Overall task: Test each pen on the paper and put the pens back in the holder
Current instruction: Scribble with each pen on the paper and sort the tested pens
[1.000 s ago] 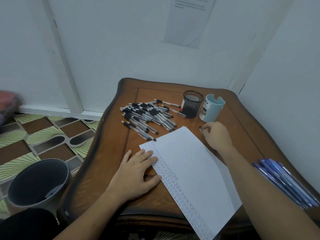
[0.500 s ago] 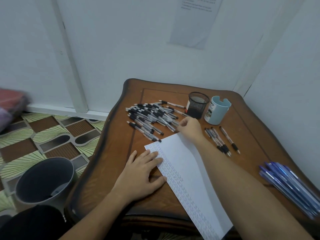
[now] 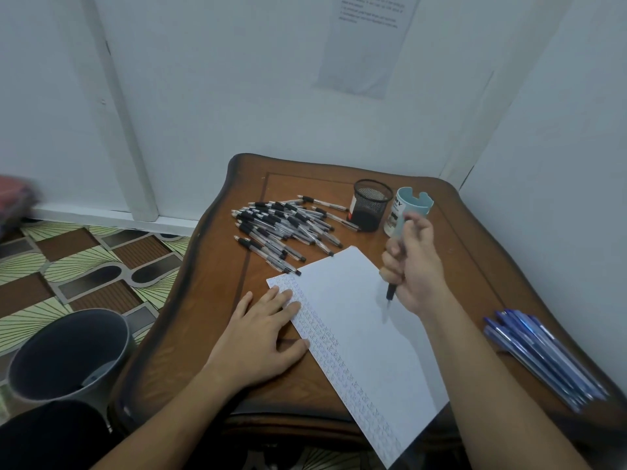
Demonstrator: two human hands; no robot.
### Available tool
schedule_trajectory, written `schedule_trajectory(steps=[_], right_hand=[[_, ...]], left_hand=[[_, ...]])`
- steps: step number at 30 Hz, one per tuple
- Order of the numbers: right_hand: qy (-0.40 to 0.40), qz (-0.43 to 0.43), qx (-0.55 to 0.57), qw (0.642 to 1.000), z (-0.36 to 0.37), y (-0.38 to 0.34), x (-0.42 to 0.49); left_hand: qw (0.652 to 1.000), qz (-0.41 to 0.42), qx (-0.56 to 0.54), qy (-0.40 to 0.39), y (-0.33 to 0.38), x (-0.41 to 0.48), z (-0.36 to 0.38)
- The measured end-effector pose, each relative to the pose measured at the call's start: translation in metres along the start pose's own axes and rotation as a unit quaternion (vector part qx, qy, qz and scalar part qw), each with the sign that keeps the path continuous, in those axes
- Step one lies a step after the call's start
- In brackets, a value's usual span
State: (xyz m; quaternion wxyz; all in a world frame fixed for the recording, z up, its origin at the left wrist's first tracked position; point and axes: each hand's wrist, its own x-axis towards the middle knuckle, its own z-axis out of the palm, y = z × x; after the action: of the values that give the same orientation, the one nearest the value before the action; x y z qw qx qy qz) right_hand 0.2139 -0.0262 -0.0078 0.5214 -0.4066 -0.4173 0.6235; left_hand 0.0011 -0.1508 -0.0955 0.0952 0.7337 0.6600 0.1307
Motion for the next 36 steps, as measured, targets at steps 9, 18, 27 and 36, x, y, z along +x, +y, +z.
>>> schedule_trajectory(steps=[9,18,27,36], right_hand=[[-0.039,0.028,-0.035,0.998,-0.02,0.029,-0.036],[-0.082,0.016,-0.169,0.982,-0.022,0.058,-0.046],[-0.125,-0.004,-0.242,0.962,-0.02,0.075,-0.047],[-0.111,-0.022,-0.292,0.95,-0.021,0.085,-0.048]], left_hand=[[1.0,-0.004,0.0,0.014,0.001,0.0,0.003],[0.999,-0.008,-0.013,0.033,0.001,0.0,0.004],[0.999,-0.002,-0.026,0.048,-0.001,0.001,0.007],[0.999,-0.001,-0.012,0.04,-0.003,0.002,0.009]])
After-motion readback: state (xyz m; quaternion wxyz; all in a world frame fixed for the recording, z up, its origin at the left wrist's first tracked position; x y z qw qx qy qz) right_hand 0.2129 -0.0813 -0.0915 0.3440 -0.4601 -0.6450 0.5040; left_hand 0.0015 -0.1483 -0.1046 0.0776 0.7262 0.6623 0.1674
